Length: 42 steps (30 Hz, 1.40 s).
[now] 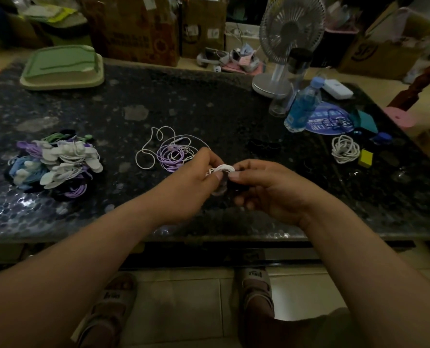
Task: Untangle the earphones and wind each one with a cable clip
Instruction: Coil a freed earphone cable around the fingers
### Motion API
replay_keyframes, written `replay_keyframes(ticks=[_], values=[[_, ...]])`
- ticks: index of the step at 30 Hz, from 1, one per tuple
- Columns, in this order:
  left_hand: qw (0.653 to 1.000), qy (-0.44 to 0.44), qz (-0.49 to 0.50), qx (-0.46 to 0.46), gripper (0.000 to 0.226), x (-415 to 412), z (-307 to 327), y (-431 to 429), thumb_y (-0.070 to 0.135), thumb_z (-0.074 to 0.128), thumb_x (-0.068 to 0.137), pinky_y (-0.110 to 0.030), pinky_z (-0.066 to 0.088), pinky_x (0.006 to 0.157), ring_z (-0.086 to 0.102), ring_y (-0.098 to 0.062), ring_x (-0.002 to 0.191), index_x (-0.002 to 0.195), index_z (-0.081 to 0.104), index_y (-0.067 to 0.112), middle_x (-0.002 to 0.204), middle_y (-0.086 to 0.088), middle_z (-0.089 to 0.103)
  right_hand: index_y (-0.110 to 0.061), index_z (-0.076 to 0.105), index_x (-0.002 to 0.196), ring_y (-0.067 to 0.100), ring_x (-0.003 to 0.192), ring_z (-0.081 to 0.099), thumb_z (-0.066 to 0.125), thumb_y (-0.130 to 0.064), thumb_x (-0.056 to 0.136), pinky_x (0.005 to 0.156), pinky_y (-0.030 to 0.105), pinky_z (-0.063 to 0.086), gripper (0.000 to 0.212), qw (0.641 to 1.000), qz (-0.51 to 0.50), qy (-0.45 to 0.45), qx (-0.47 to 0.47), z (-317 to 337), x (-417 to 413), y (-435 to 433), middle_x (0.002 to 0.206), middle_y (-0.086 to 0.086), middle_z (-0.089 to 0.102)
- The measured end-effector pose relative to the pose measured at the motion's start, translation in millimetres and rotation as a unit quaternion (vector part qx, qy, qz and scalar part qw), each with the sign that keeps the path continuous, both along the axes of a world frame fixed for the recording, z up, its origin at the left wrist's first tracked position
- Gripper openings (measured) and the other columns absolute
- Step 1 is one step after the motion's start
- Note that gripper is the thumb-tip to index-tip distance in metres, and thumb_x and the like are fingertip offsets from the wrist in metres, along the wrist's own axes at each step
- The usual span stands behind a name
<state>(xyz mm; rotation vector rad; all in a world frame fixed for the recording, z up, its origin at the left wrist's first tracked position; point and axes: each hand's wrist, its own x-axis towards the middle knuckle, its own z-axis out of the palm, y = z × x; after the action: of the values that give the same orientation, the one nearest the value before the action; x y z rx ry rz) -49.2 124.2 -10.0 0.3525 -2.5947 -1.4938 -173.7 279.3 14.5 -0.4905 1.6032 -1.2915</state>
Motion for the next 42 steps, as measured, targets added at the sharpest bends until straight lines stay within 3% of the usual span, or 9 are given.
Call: replay_keyframes(ticks=[8,13,16,20,23,26,28,34,42], values=[[0.942,-0.060,-0.013,0.331,0.018,4.3,8.2,-4.9,0.017,0.048,0.109,-0.030,0.041,0.066,0.049,-0.014,0.070,0.096,0.060,0.013,0.078,0.002,0.060,-0.013,0.069,0.097,0.011,0.057,0.058,0.066,-0.014,0.096,0.048,0.019,0.044,0.004,0.997,-0.068,-0.047,-0.004,-6.5,3.3,-9.3,0.078,0.006,0.067],[0.955,-0.069,-0.088,0.275,0.030,10.7,14.7,-7.7,0.042,0.067,0.090,-0.024,0.043,0.066,0.048,-0.009,0.072,0.099,0.057,0.016,0.082,0.005,0.056,-0.011,0.069,0.098,0.010,0.055,0.056,0.064,-0.013,0.095,0.047,0.018,0.042,0.006,0.996,-0.076,-0.043,-0.010,-9.0,6.0,-12.4,0.075,0.005,0.066],[0.968,-0.056,-0.085,0.231,0.026,10.6,14.1,-7.1,0.034,0.063,0.091,-0.027,0.041,0.063,0.048,-0.012,0.070,0.102,0.055,0.012,0.081,-0.004,0.054,-0.010,0.068,0.104,0.009,0.055,0.055,0.065,-0.015,0.095,0.046,0.018,0.041,0.011,0.996,-0.071,-0.050,-0.008,-9.6,7.9,-14.2,0.077,0.006,0.065],[0.955,-0.046,-0.088,0.281,0.020,12.4,11.9,-10.6,0.025,0.055,0.095,-0.026,0.040,0.061,0.045,-0.011,0.067,0.105,0.051,0.009,0.080,-0.003,0.053,-0.014,0.069,0.106,0.009,0.058,0.055,0.063,-0.022,0.096,0.048,0.017,0.041,0.014,0.998,-0.019,-0.054,-0.013,-6.6,6.7,-9.9,0.080,0.003,0.062],[0.941,-0.043,-0.086,0.325,0.023,15.0,10.6,-13.4,0.021,0.055,0.100,-0.024,0.042,0.060,0.045,-0.011,0.067,0.117,0.052,0.005,0.081,0.000,0.057,-0.015,0.068,0.129,0.014,0.076,0.064,0.067,-0.044,0.092,0.061,0.022,0.051,0.047,0.996,0.034,-0.060,-0.058,-4.0,3.3,-1.1,0.100,0.006,0.069],[0.929,-0.036,-0.079,0.359,0.012,17.2,12.2,-15.7,0.016,0.051,0.107,-0.023,0.042,0.058,0.045,-0.010,0.067,0.111,0.053,0.005,0.082,0.002,0.062,-0.037,0.057,0.142,0.017,0.119,0.067,0.076,-0.047,0.086,0.093,0.037,0.058,0.060,0.991,0.084,0.047,-0.090,-4.1,-2.2,5.7,0.137,-0.001,0.065],[0.924,-0.032,-0.077,0.372,0.013,17.7,13.9,-16.6,0.020,0.055,0.104,-0.023,0.043,0.058,0.047,-0.009,0.067,0.108,0.055,0.007,0.084,0.000,0.060,-0.037,0.058,0.138,0.019,0.127,0.064,0.082,-0.036,0.085,0.102,0.043,0.055,0.059,0.983,0.097,0.125,-0.098,-3.6,1.3,4.3,0.138,-0.004,0.064],[0.924,-0.035,-0.058,0.376,0.008,16.1,14.5,-14.5,0.016,0.050,0.109,-0.022,0.042,0.058,0.047,-0.009,0.066,0.108,0.052,0.008,0.082,0.000,0.060,-0.019,0.064,0.121,0.019,0.111,0.070,0.072,-0.006,0.094,0.098,0.042,0.059,0.030,0.961,0.060,0.240,-0.121,-2.0,15.2,-2.2,0.116,0.000,0.072],[0.924,-0.022,-0.026,0.381,0.011,14.1,16.2,-16.8,0.009,0.045,0.109,-0.021,0.043,0.056,0.047,-0.009,0.067,0.118,0.050,0.006,0.085,-0.003,0.062,-0.026,0.053,0.112,0.030,0.088,0.068,0.069,-0.017,0.095,0.073,0.053,0.058,0.025,0.922,0.026,0.368,-0.115,1.1,25.7,-5.7,0.104,0.001,0.065]])
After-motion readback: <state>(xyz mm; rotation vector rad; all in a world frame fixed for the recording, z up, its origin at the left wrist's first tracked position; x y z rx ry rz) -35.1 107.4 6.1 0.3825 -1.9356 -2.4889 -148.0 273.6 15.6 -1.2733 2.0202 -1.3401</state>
